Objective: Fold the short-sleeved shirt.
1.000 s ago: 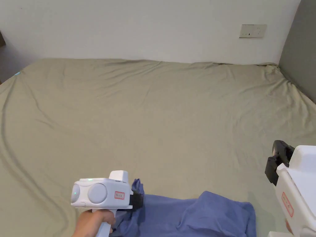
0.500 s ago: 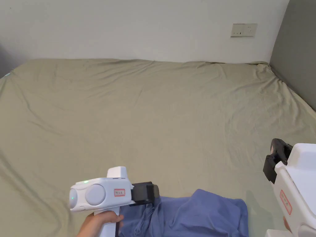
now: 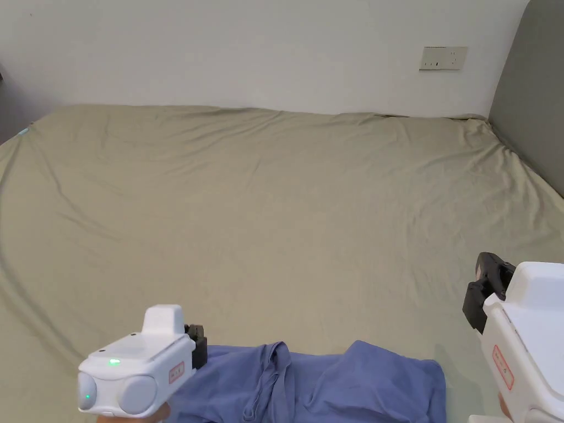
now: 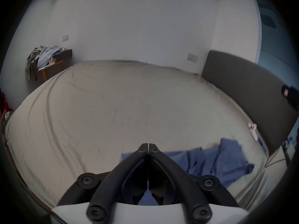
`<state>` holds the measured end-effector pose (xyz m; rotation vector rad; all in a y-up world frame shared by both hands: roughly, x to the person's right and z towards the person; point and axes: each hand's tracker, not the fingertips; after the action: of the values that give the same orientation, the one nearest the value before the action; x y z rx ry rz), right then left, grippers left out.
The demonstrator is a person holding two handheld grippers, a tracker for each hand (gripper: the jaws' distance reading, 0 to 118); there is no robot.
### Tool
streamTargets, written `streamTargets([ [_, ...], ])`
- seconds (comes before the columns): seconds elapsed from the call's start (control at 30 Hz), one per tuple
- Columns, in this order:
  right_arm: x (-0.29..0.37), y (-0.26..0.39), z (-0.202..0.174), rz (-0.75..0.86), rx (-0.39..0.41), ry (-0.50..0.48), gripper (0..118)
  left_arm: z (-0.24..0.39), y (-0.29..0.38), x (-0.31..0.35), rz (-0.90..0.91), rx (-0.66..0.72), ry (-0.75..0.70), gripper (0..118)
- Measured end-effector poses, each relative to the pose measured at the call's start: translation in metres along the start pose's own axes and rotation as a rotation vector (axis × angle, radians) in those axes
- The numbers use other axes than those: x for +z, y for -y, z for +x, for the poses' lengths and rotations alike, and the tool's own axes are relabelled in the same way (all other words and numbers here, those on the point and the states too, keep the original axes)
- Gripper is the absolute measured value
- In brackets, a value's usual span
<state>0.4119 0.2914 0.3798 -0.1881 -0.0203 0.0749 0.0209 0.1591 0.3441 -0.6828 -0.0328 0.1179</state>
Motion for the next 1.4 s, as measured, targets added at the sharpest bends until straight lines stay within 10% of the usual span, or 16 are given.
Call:
streamTargets([
  [0.67, -0.002, 0.016, 0.024, -0.027, -0.012, 0.06, 3, 0.104, 0.06, -0.057, -0.236, -0.117, 0.167, 0],
  [1.0, -0.002, 0.01, 0.012, -0.015, -0.008, 0.03, 3, -0.011, 0.003, -0.02, -0.22, 0.329, 0.429, 1],
  [1.1, -0.004, 0.009, 0.006, -0.015, -0.002, 0.017, 3, -0.052, -0.004, -0.016, -0.225, 0.357, 0.406, 24],
  [1.23, -0.004, 0.008, -0.001, -0.018, 0.004, 0.002, 3, -0.088, 0.0, -0.024, -0.277, 0.347, 0.338, 113],
  [1.4, -0.007, 0.008, -0.004, -0.031, 0.013, -0.004, 3, -0.109, 0.014, -0.039, -0.315, 0.416, 0.312, 116],
])
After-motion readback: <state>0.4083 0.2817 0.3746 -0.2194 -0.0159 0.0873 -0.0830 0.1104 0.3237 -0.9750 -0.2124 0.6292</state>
